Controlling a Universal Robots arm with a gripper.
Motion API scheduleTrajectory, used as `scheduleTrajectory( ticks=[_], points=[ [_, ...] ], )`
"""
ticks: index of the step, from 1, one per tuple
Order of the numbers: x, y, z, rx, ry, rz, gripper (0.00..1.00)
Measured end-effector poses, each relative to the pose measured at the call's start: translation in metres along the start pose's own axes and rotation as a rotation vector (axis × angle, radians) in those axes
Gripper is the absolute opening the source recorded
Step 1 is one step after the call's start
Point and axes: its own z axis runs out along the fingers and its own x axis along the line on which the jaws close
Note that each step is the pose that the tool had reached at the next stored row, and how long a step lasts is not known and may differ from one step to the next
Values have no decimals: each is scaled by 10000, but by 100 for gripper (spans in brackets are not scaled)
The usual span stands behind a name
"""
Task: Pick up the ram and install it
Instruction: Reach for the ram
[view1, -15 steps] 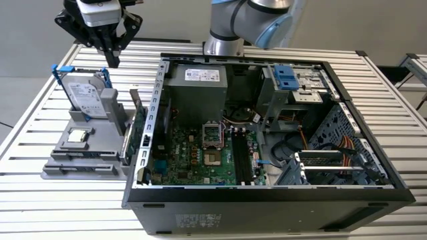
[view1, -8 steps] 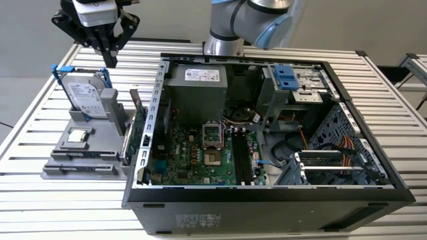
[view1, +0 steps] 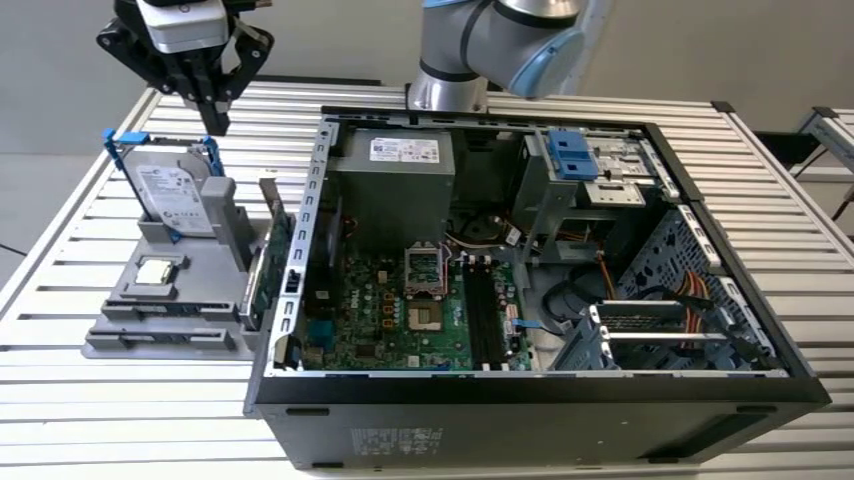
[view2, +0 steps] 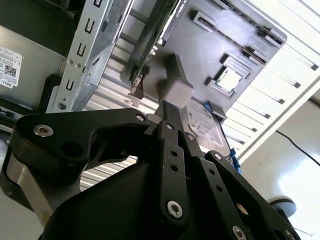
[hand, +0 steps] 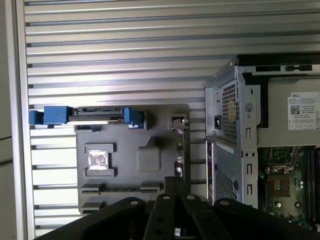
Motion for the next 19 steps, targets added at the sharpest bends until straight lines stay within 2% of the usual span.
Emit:
scheduleTrajectory(
  ticks=[19],
  points=[
    [155, -9, 0, 1, 16, 1, 0]
  ],
)
